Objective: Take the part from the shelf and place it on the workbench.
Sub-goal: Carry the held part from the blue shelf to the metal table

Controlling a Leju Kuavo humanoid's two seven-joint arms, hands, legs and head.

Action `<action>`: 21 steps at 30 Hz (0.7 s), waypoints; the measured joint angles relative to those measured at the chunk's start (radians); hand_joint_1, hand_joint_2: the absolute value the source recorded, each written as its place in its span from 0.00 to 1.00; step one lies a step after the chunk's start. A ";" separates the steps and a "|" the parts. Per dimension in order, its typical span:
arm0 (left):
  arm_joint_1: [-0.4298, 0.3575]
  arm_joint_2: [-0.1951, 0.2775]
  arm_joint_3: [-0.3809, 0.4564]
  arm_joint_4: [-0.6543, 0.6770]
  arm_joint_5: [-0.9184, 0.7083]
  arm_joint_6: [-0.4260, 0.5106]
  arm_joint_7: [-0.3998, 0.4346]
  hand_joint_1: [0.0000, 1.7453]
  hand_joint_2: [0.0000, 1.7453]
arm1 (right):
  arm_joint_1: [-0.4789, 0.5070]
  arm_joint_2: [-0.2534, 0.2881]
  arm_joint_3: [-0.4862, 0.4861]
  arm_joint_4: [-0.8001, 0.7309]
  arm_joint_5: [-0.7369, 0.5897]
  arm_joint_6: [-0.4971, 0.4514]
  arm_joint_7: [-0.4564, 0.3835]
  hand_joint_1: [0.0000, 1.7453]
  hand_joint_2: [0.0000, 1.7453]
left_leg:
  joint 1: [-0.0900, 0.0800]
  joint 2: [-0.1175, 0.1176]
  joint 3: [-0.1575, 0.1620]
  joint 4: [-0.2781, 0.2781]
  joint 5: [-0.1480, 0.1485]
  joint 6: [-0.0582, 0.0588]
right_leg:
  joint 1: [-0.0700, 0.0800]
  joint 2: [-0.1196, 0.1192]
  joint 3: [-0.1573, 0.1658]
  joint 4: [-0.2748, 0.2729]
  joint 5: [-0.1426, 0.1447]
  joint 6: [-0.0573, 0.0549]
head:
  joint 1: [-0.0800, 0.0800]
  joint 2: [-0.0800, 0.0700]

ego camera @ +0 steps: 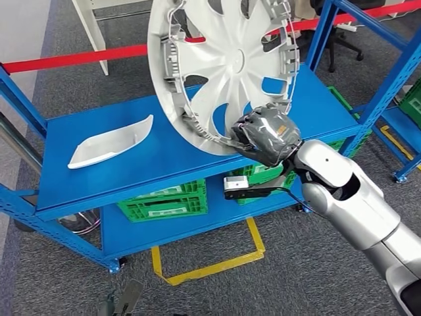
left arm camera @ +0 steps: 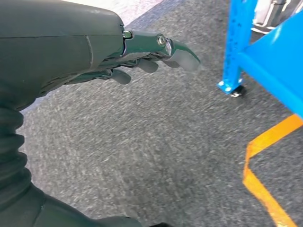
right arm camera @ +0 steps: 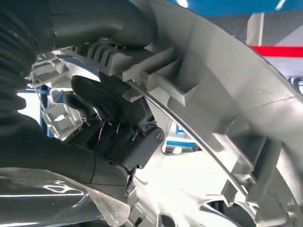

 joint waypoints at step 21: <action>-0.005 0.005 0.000 0.000 -0.001 0.012 0.016 0.00 1.00 | 0.027 -0.025 -0.019 0.005 -0.005 -0.024 0.007 1.00 1.00 | -0.018 0.005 0.009 -0.262 0.171 0.040 | 0.011 0.001 0.138 -0.031 -0.096 0.024 | 0.008 0.000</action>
